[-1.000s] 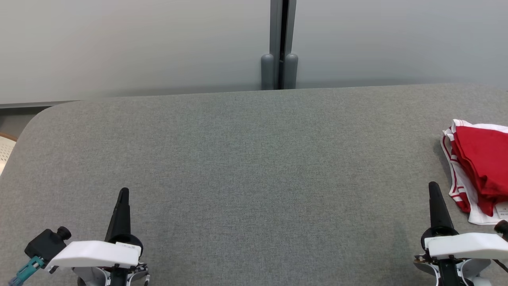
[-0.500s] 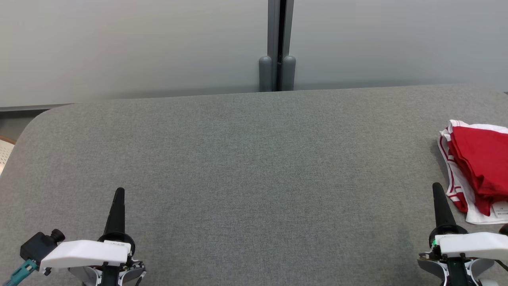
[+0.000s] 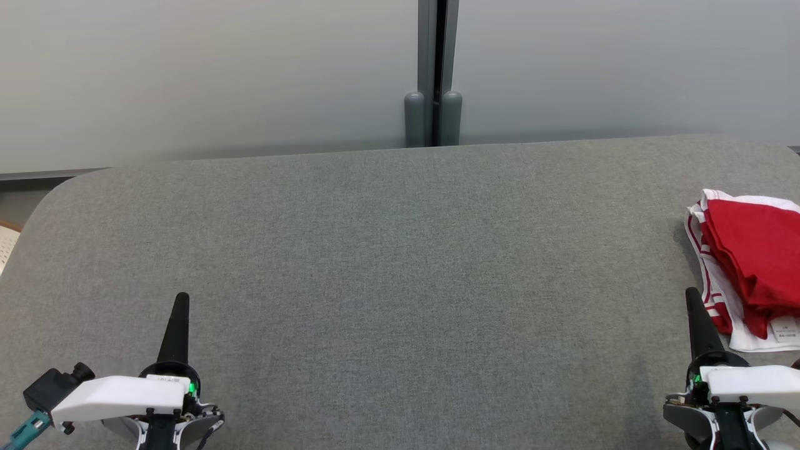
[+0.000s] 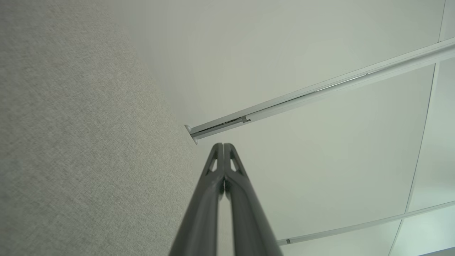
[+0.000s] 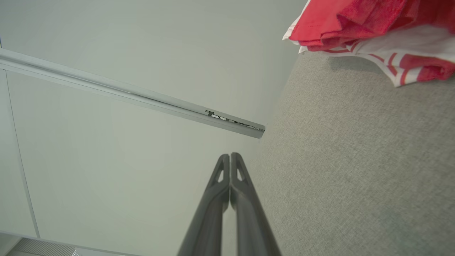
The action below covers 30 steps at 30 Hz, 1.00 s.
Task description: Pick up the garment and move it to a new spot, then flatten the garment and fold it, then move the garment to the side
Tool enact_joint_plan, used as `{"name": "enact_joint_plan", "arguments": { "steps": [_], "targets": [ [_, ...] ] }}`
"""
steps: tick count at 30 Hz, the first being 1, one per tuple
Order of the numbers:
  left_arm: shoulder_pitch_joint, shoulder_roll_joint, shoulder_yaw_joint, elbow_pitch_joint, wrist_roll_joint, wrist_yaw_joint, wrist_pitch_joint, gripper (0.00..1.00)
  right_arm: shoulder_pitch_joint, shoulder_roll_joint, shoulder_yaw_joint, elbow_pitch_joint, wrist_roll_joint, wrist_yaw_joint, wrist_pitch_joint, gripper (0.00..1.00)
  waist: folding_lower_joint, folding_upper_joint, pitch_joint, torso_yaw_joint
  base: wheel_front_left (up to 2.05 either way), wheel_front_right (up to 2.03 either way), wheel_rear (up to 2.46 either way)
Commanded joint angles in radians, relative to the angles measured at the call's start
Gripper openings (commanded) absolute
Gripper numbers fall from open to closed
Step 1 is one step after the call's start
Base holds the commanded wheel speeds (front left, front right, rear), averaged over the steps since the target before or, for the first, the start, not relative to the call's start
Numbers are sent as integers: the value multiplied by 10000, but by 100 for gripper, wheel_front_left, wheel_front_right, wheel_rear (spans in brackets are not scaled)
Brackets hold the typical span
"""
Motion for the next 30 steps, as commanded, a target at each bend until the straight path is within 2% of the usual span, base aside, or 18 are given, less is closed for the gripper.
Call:
{"name": "enact_joint_plan", "arguments": {
  "steps": [1,30],
  "targets": [
    [-252,89,82,-47,-235,-57,80,0,-197,-71,-69,-49,238,3,100,0,0,0,-7,-7,0,0,0],
    [-353,76,471,31,-2354,-143,711,0,-203,-30,-416,-4,2422,1,742,0,0,0,-149,-137,0,0,0]
  ]
}}
